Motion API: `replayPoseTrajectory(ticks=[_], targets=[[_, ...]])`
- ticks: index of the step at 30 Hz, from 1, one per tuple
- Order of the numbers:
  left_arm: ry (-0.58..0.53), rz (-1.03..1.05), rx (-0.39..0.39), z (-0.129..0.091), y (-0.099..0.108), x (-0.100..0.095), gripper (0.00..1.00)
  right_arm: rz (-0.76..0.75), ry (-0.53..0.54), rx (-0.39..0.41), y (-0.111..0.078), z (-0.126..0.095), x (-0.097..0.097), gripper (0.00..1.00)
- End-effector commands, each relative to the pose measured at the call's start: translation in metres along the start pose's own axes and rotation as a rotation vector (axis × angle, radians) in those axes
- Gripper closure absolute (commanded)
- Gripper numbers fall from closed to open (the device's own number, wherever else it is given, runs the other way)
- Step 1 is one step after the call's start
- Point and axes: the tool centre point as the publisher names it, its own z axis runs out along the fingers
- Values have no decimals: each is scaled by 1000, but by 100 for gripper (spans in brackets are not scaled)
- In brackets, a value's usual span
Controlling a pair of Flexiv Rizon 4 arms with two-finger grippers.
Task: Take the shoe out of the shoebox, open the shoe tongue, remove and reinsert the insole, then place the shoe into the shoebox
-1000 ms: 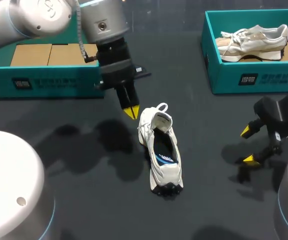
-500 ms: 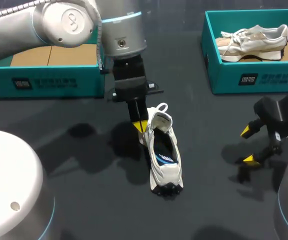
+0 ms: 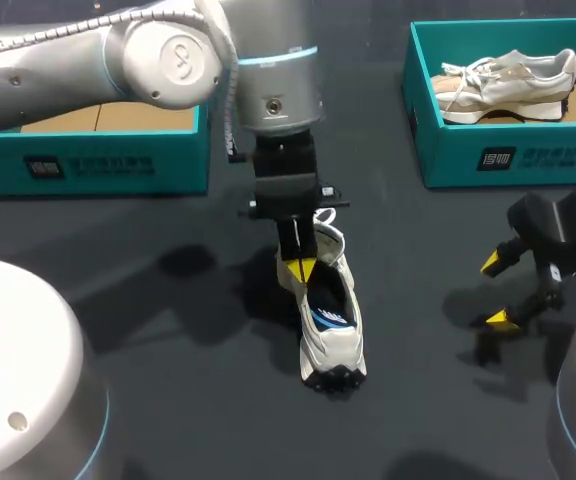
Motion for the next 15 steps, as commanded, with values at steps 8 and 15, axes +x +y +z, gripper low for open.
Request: replayPoseTrajectory(ticks=[8, 15], targets=[[49, 28, -30, 34, -3, -9, 100, 0, -4, 0, -1, -1, 3, 0], [73, 29, -30, 52, 1, -12, 100, 0, -4, 0, -1, -1, 3, 0]])
